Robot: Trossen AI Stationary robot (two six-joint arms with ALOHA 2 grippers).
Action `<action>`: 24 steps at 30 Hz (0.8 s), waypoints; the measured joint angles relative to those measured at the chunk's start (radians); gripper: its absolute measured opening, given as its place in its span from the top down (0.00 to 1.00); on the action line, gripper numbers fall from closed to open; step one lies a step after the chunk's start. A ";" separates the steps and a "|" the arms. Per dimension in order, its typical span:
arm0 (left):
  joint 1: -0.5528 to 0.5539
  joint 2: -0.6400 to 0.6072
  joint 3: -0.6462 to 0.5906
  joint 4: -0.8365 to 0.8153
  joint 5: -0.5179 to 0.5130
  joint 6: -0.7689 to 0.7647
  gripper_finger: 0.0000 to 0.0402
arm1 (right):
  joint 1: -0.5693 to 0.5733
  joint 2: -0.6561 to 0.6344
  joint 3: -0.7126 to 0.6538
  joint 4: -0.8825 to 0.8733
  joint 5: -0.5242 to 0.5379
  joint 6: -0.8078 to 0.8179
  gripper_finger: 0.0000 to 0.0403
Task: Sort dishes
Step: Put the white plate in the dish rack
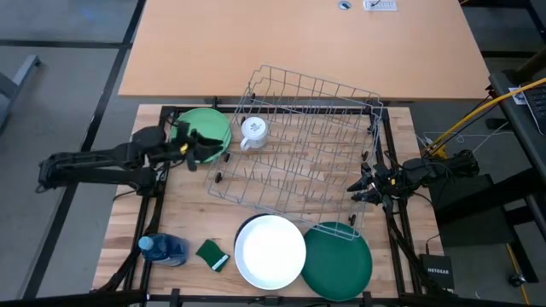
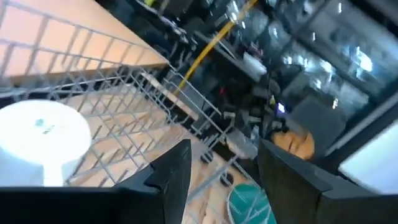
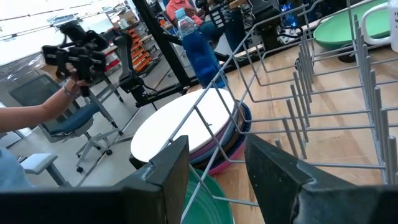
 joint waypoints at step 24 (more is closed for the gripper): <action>-0.434 0.632 0.461 -0.095 0.097 0.200 0.56 | 0.000 0.000 0.000 0.042 -0.001 0.043 0.60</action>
